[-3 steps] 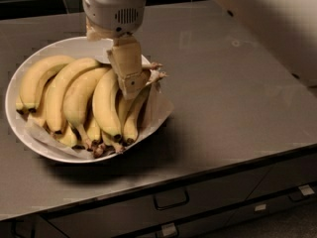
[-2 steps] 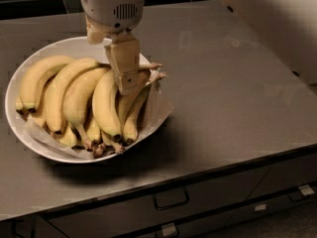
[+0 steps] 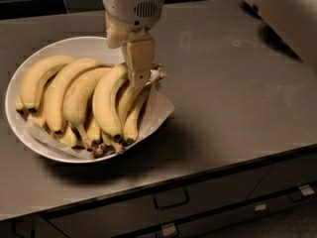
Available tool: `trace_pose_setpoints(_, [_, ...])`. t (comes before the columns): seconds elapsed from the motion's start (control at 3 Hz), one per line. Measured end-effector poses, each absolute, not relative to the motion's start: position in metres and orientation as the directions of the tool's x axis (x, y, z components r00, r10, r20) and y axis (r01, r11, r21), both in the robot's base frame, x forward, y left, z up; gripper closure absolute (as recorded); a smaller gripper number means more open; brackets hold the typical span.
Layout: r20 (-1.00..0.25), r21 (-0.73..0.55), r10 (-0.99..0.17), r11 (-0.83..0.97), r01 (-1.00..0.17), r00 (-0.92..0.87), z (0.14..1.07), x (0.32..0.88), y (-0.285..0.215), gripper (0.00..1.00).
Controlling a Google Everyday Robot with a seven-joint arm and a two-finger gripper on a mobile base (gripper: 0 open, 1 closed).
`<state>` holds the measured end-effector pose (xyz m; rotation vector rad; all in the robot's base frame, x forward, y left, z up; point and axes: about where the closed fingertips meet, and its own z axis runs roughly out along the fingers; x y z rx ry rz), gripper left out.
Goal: Pick banana from white bowl
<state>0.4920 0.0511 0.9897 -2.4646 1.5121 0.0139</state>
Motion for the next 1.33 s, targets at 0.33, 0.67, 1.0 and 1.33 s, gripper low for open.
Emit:
trace_pose_setpoints(0.33, [-0.166,-0.183,-0.876,-0.424,-0.887,0.453,0.981,0.497,0.042,0.3])
trace_pose_setpoints(0.67, [-0.186,-0.153,-0.866,-0.441,-0.884,0.464,0.972,0.503,0.046,0.33])
trace_pose_setpoints(1.0, [-0.198,-0.142,-0.85,-0.468,-0.872,0.488,0.968,0.511,0.063,0.34])
trace_pose_setpoints(1.33, [-0.194,-0.16,-0.838,-0.486,-0.859,0.51,0.975,0.515,0.084,0.45])
